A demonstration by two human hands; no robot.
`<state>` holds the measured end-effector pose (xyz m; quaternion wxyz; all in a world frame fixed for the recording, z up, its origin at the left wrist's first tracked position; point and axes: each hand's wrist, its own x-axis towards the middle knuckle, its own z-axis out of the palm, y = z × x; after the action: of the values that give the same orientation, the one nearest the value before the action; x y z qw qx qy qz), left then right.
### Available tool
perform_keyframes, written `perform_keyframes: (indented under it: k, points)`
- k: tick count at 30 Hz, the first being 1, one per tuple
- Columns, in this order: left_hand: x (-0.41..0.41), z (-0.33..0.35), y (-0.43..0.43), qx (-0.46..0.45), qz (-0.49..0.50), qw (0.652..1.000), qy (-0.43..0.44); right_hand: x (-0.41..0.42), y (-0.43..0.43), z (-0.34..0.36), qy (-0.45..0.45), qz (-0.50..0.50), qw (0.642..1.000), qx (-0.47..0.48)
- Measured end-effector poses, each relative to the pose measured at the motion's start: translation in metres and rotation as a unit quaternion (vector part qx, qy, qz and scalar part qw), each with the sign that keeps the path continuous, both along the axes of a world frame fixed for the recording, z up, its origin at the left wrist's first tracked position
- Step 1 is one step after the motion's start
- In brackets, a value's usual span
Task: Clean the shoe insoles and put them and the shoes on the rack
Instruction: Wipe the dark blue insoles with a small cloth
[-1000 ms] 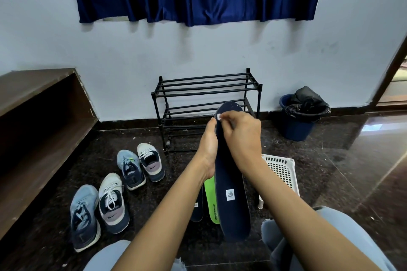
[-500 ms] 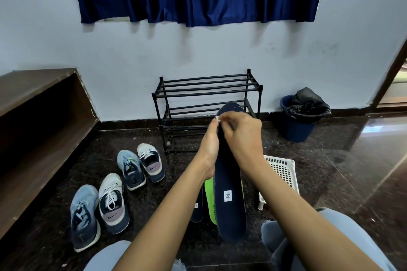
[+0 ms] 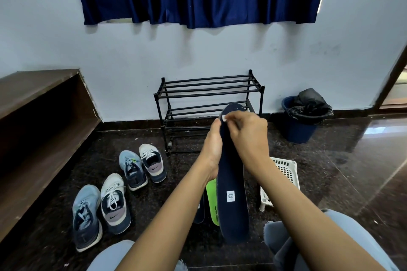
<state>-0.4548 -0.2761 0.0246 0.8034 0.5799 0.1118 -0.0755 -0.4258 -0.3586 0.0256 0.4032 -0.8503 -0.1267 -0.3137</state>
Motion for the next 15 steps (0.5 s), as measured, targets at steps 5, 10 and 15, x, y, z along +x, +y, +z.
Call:
perform_keyframes:
  k: [5, 10, 15]
  points:
    - [0.006, -0.002, 0.009, 0.033, 0.04, 0.999, 0.004, -0.014, 0.012, -0.014, -0.008, 0.004, 0.997, -0.075]
    - [0.009, -0.007, 0.003, 0.005, 0.039, 0.999, -0.028, 0.001, 0.004, -0.002, -0.013, -0.019, 0.998, -0.064]
    - [0.012, -0.01, 0.002, 0.001, 0.036, 0.999, -0.032, 0.005, -0.002, 0.002, 0.007, -0.027, 0.999, -0.017]
